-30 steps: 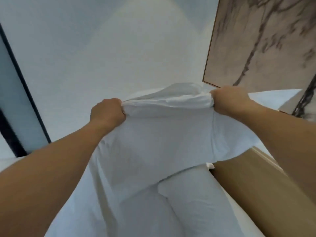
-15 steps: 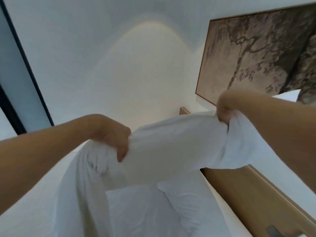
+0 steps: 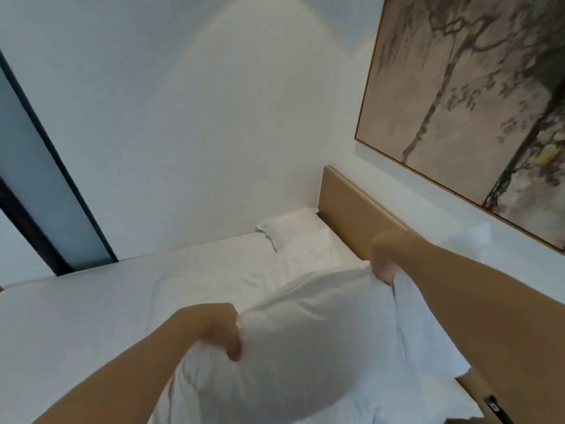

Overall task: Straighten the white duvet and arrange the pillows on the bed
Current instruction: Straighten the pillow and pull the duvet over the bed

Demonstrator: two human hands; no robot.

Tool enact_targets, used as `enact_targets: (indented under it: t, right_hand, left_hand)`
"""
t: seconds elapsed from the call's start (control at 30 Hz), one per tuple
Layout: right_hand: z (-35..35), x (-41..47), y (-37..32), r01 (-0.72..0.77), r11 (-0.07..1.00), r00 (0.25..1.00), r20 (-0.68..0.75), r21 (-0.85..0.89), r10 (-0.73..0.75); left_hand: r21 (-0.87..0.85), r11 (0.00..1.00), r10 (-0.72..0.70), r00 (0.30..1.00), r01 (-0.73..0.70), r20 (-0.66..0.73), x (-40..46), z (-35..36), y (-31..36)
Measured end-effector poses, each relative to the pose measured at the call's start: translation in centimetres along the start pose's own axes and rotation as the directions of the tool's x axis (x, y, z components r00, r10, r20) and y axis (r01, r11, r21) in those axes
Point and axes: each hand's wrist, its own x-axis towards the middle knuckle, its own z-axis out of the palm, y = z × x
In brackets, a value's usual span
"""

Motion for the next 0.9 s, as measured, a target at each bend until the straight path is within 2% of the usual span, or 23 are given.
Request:
enact_targets:
  t: [0.07, 0.13, 0.2, 0.23, 0.27, 0.3, 0.33, 0.4, 0.43, 0.5, 0.57, 0.63, 0.7, 0.73, 0.83, 0.9]
  right_hand:
    - [0.5, 2.2, 0.5, -0.031, 0.995, 0.996, 0.074, -0.099, 0.039]
    - [0.5, 3.5, 1.7, -0.018, 0.997, 0.999, 0.05, -0.074, 0.022]
    - [0.4, 4.0, 2.7, 0.006, 0.999, 1.0, 0.012, 0.036, -0.006]
    - [0.0, 4.2, 3.1, 0.031, 0.99, 0.999, -0.023, 0.134, -0.028]
    - [-0.3, 4.6, 3.3, 0.063, 0.974, 0.996, -0.081, 0.216, -0.046]
    - [-0.5, 5.1, 3.7, 0.095, 0.956, 0.989, -0.135, 0.278, -0.059]
    - [-0.6, 5.5, 3.9, 0.107, 0.958, 0.983, -0.176, 0.267, -0.06]
    - [-0.6, 6.1, 4.1, 0.106, 0.961, 0.975, -0.215, 0.257, -0.05]
    - [-0.5, 6.7, 4.2, 0.098, 0.955, 0.974, -0.222, 0.279, -0.035]
    - [-0.2, 7.6, 4.5, 0.094, 0.95, 0.974, -0.226, 0.298, -0.025]
    - [0.0, 8.2, 4.7, 0.066, 0.949, 0.973, -0.23, 0.308, 0.008]
    - [0.4, 9.4, 4.8, 0.014, 0.953, 0.961, -0.267, 0.304, 0.071]
    - [1.1, 10.5, 4.7, -0.054, 0.969, 0.923, -0.357, 0.242, 0.141]
    - [1.4, 11.0, 4.5, -0.083, 0.978, 0.898, -0.41, 0.192, 0.157]
    - [1.6, 12.6, 3.8, -0.101, 0.992, 0.822, -0.555, 0.08, 0.128]
    - [1.3, 13.4, 3.7, -0.093, 0.995, 0.833, -0.544, 0.04, 0.1]
  left_hand:
    - [-0.04, 0.998, -0.043, 0.99, 0.038, -0.137, 2.1, 1.1, -1.0]
    - [-0.103, 0.993, -0.088, 0.928, 0.054, -0.362, 3.4, 1.5, -1.4]
    - [-0.071, 0.993, -0.117, 0.785, 0.094, -0.608, 4.1, 3.1, -1.2]
    - [-0.045, 0.99, -0.129, 0.71, 0.135, -0.692, 4.4, 4.5, -0.9]
    - [-0.062, 0.981, -0.17, 0.665, 0.182, -0.727, 4.6, 6.0, -0.7]
    - [-0.115, 0.963, -0.25, 0.642, 0.244, -0.725, 4.6, 7.6, -0.7]
    - [-0.188, 0.929, -0.358, 0.653, 0.317, -0.667, 4.3, 9.1, -0.9]
    - [-0.408, 0.797, -0.601, 0.653, 0.446, -0.46, 3.4, 11.5, -1.8]
    - [-0.506, 0.731, -0.668, 0.63, 0.457, -0.396, 3.0, 12.3, -2.4]
    - [-0.657, 0.663, -0.685, 0.646, 0.359, -0.339, 2.8, 12.6, -3.0]
    - [-0.675, 0.679, -0.667, 0.627, 0.287, -0.404, 3.4, 10.1, -3.4]
    - [-0.542, 0.806, -0.565, 0.579, 0.237, -0.588, 4.2, 5.4, -3.6]
    - [-0.22, 0.947, -0.318, 0.566, 0.236, -0.76, 4.5, 0.6, -2.9]
    - [-0.045, 0.968, -0.185, 0.58, 0.247, -0.794, 4.6, -1.4, -2.2]
    - [0.342, 0.904, 0.078, 0.689, 0.255, -0.721, 5.7, -5.2, -0.1]
    - [0.472, 0.851, 0.142, 0.765, 0.23, -0.628, 7.0, -6.3, 0.3]
